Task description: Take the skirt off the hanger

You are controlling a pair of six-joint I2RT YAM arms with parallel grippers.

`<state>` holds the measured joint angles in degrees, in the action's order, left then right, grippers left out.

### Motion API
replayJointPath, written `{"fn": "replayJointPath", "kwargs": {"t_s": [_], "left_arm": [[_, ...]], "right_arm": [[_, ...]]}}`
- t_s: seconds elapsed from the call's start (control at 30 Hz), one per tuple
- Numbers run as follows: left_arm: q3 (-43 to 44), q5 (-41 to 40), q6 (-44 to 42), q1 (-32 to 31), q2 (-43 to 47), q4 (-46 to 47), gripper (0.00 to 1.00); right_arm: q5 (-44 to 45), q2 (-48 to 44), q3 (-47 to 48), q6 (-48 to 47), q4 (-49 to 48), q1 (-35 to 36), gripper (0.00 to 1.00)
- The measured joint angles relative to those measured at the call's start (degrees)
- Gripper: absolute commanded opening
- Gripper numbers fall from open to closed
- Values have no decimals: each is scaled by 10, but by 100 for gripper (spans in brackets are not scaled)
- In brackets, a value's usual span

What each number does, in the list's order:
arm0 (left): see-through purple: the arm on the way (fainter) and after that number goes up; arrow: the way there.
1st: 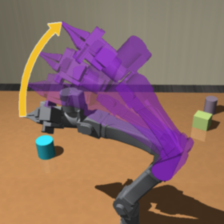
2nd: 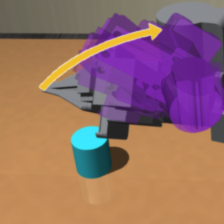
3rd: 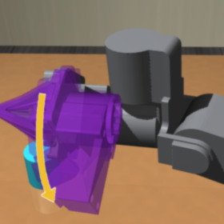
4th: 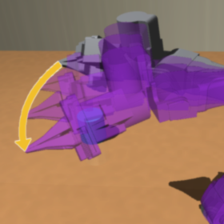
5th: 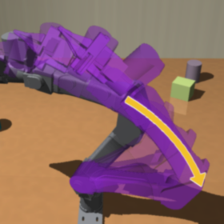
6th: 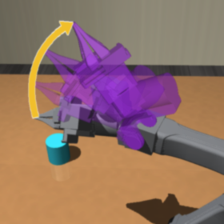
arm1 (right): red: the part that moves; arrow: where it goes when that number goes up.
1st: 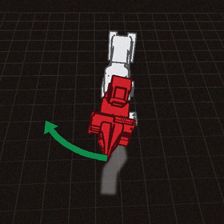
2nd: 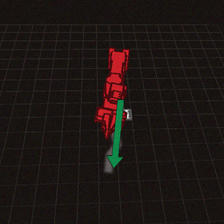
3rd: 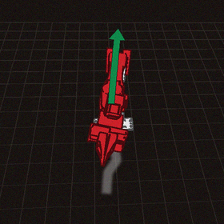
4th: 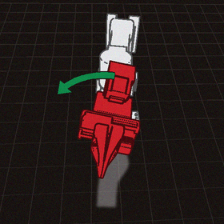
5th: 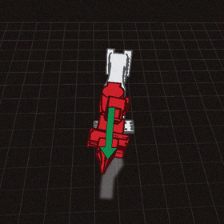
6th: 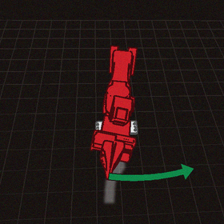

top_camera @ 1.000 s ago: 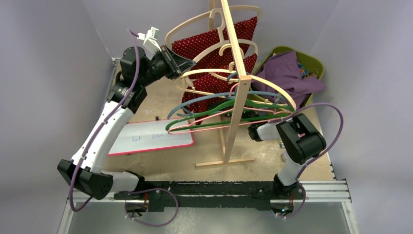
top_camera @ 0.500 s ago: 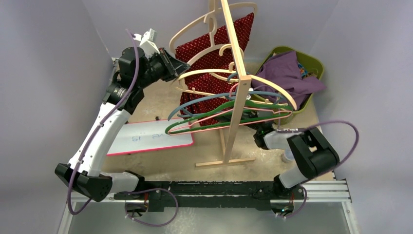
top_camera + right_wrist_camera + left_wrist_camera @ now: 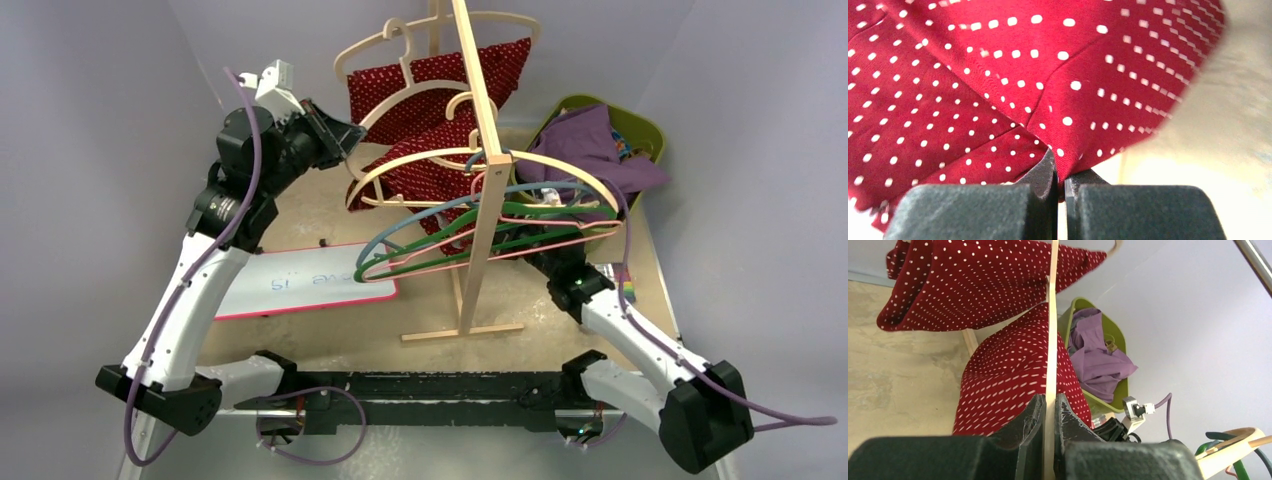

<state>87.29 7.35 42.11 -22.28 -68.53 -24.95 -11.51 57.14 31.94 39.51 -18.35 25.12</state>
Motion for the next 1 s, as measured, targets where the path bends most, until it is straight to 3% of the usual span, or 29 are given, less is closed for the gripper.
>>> {"fn": "replayJointPath", "kwargs": {"t_s": [0.13, 0.37, 1.0], "left_arm": [[0, -32, -13, 0, 17, -3, 0], [0, -73, -35, 0, 34, -6, 0], [-11, -91, -86, 0, 74, -43, 0]], "right_arm": [[61, -9, 3, -7, 94, -28, 0], [50, -32, -9, -40, 172, -163, 0], [25, -68, 49, -126, 233, -260, 0]]}}
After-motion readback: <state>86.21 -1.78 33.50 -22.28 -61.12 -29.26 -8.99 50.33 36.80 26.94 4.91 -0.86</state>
